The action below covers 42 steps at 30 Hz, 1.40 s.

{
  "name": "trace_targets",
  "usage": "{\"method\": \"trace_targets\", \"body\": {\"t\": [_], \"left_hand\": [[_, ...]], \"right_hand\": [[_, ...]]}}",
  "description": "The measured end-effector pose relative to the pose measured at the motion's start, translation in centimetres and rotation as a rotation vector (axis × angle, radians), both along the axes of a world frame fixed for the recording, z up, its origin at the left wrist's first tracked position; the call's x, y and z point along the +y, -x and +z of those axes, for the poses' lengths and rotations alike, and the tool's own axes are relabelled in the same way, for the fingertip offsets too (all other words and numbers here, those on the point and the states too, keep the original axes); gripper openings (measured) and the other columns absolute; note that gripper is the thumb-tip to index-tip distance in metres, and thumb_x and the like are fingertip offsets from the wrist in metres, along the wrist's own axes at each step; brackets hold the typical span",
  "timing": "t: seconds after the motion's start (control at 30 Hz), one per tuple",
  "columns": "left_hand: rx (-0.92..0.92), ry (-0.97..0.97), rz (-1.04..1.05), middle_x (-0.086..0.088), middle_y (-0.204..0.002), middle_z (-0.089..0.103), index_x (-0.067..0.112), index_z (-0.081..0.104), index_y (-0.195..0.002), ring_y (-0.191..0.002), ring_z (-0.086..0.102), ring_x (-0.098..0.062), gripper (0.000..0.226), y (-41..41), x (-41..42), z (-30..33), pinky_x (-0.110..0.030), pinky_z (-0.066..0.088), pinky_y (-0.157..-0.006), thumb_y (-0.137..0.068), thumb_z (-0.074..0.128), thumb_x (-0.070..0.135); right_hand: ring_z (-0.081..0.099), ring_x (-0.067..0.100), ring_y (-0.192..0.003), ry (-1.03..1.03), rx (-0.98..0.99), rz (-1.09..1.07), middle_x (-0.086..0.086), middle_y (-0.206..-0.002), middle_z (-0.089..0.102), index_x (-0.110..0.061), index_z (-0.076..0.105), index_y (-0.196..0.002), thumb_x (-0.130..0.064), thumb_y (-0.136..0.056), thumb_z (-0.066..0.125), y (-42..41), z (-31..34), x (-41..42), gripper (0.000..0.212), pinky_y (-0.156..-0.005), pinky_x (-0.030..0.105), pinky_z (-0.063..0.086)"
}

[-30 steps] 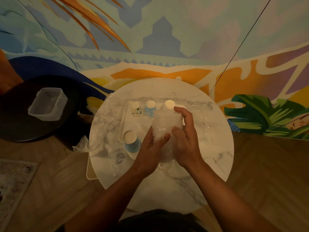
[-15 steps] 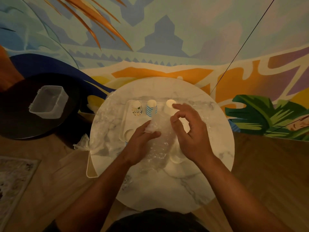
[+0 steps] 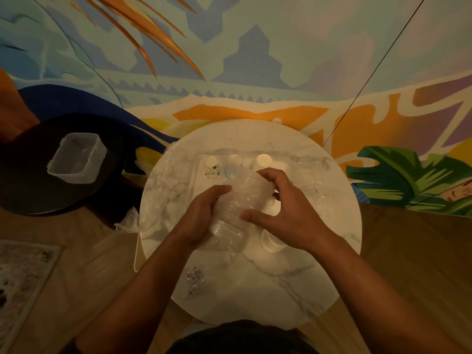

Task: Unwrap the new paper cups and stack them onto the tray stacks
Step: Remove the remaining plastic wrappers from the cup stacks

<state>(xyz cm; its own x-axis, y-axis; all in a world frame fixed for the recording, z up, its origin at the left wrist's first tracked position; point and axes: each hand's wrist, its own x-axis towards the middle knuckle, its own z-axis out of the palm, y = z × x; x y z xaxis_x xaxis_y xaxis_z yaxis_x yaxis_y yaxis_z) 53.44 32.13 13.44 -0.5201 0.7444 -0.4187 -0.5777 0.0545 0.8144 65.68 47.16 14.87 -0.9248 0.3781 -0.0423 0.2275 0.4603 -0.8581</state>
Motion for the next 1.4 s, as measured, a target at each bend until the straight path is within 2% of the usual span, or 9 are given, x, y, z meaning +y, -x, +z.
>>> {"method": "trace_targets", "body": {"t": [0.13,0.27,0.4,0.57,0.73,0.83,1.0,1.3,1.4], "left_hand": [[0.116,-0.152,0.13,-0.001,-0.087,0.078,0.02,0.082,-0.083,-0.083,0.073,-0.021,0.014,1.0,-0.4,-0.1,-0.031,0.061,-0.066,-0.08,0.072,0.029],[-0.069,-0.295,-0.034,-0.009,-0.139,0.062,0.019,0.068,-0.13,-0.125,0.062,-0.028,0.069,1.5,-1.2,-1.5,-0.037,0.057,-0.092,-0.069,0.087,0.045],[-0.002,-0.348,-0.041,-0.005,-0.158,0.042,0.022,0.047,-0.149,-0.144,0.043,-0.027,0.055,1.2,-1.8,-2.8,-0.036,0.049,-0.105,-0.096,0.065,0.028],[0.214,-0.231,-0.044,0.013,-0.144,0.058,0.029,0.049,-0.146,-0.136,0.052,-0.012,0.053,1.0,-1.6,-2.3,-0.026,0.051,-0.099,-0.103,0.039,0.001],[0.457,0.038,0.268,0.014,-0.112,0.075,0.025,0.066,-0.122,-0.11,0.069,-0.008,0.032,0.7,-1.1,-2.3,-0.023,0.059,-0.077,-0.104,0.049,0.006],[0.472,0.147,0.434,0.019,-0.096,0.076,0.027,0.071,-0.108,-0.096,0.071,0.0,0.026,0.6,-1.0,-2.9,-0.017,0.057,-0.07,-0.103,0.053,0.008],[0.504,0.193,0.579,0.025,-0.084,0.073,0.032,0.069,-0.097,-0.085,0.068,0.01,0.035,1.1,-0.9,-3.2,-0.01,0.053,-0.067,-0.1,0.055,0.001],[0.592,0.246,0.574,0.0,-0.091,0.066,0.013,0.059,-0.098,-0.082,0.064,-0.01,0.025,3.1,-1.1,-3.1,-0.047,0.059,-0.083,-0.088,0.06,-0.011],[0.596,0.32,0.558,0.003,-0.09,0.068,0.02,0.064,-0.089,-0.089,0.065,-0.014,0.013,3.1,-0.9,-3.1,-0.055,0.056,-0.09,-0.101,0.058,0.017]], "right_hand": [[0.056,-0.005,-0.111,0.021,0.085,-0.165,-0.027,-0.122,0.054,-0.042,0.042,-0.128,-0.057,-0.073,0.082,0.3,-0.2,0.0,0.069,-0.086,0.009,0.048],[0.056,-0.006,-0.11,0.086,0.138,-0.305,-0.022,-0.125,0.053,-0.039,0.041,-0.128,-0.057,-0.074,0.08,0.4,-0.5,-0.1,0.07,-0.082,0.009,0.05],[0.056,-0.009,-0.111,0.183,0.155,-0.334,-0.029,-0.126,0.051,-0.04,0.039,-0.134,-0.059,-0.075,0.076,0.5,-0.2,-0.1,0.072,-0.081,0.008,0.05],[0.052,-0.007,-0.122,0.198,0.11,-0.25,-0.033,-0.133,0.049,-0.045,0.035,-0.145,-0.062,-0.081,0.07,0.2,-0.4,0.0,0.075,-0.095,0.014,0.05],[0.058,-0.009,-0.116,0.339,0.146,-0.254,-0.035,-0.122,0.06,-0.045,0.052,-0.133,-0.054,-0.094,0.051,0.2,-0.2,0.2,0.04,-0.091,0.014,0.051],[0.065,0.005,-0.115,0.485,0.107,-0.314,-0.018,-0.122,0.068,-0.033,0.062,-0.13,-0.042,-0.109,0.034,0.3,-0.4,0.7,0.036,-0.093,0.021,0.056],[0.069,0.014,-0.105,0.487,0.097,-0.317,-0.005,-0.113,0.071,-0.021,0.069,-0.117,-0.021,-0.105,0.052,0.6,-0.9,0.5,0.021,-0.084,0.034,0.062],[0.073,0.019,-0.1,0.656,0.114,-0.295,0.007,-0.114,0.073,-0.018,0.065,-0.128,-0.021,-0.095,0.064,0.8,-1.5,1.2,0.033,-0.079,0.031,0.061],[0.073,0.011,-0.094,0.606,0.135,-0.344,0.003,-0.11,0.074,-0.021,0.067,-0.124,-0.017,-0.096,0.064,0.8,-1.7,1.4,0.028,-0.076,0.029,0.06]]}}
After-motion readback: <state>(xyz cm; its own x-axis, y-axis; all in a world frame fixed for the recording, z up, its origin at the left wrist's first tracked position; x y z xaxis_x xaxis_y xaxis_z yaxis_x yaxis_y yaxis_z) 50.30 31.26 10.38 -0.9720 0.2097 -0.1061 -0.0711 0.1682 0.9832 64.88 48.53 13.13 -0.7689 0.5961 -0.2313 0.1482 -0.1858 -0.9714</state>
